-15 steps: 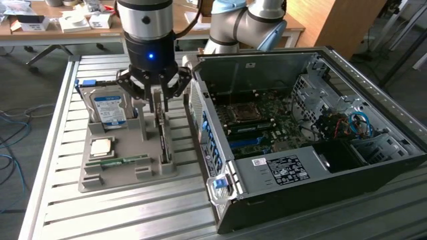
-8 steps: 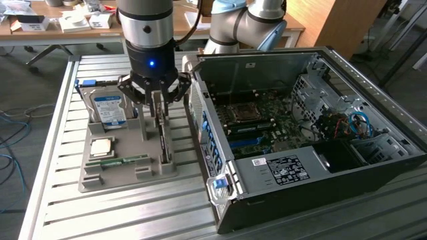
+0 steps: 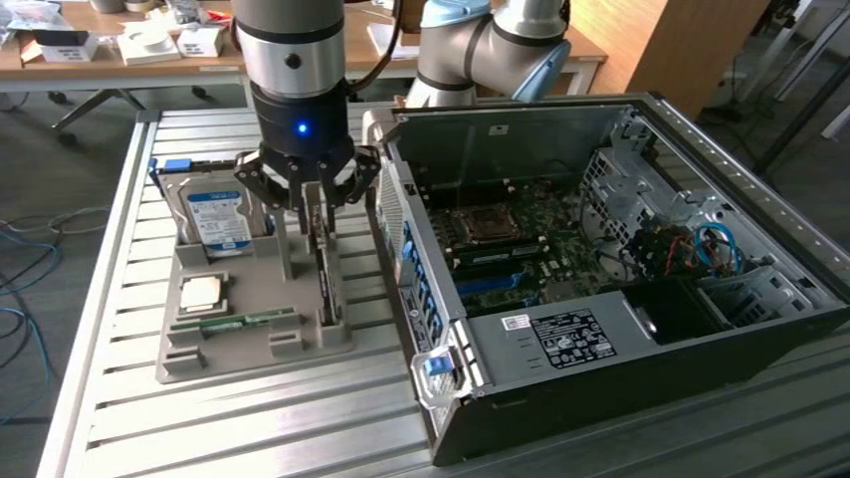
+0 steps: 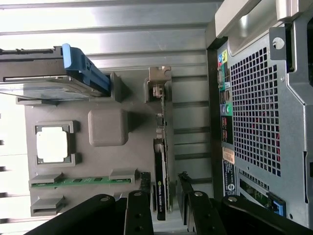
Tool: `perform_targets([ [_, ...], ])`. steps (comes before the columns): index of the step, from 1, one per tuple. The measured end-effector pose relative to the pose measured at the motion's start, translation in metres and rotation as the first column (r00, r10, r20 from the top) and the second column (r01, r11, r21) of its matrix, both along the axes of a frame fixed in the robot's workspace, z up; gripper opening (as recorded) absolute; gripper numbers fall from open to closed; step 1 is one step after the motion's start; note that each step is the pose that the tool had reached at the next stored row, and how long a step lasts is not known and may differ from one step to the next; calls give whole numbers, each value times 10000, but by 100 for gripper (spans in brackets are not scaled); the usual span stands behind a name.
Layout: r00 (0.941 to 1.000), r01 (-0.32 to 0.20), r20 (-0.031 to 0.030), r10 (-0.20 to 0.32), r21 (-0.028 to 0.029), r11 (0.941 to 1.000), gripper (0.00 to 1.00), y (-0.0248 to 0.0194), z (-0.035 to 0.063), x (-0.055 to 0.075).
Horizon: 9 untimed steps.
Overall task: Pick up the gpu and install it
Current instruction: 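Pick up the gpu and move the gpu toward the slot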
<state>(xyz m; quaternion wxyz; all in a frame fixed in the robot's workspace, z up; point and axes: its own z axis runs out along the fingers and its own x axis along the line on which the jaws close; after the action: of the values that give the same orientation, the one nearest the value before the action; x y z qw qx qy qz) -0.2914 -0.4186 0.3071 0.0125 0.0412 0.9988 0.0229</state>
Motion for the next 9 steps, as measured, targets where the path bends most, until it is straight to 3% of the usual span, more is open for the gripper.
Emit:
perform_targets([
  [2,10000,0,1,0,0,10000,36,0,0,0],
  [5,10000,0,1,0,1,10000,49,0,0,0],
  [9,10000,-1,4,1,4,10000,49,0,-23,0],
])
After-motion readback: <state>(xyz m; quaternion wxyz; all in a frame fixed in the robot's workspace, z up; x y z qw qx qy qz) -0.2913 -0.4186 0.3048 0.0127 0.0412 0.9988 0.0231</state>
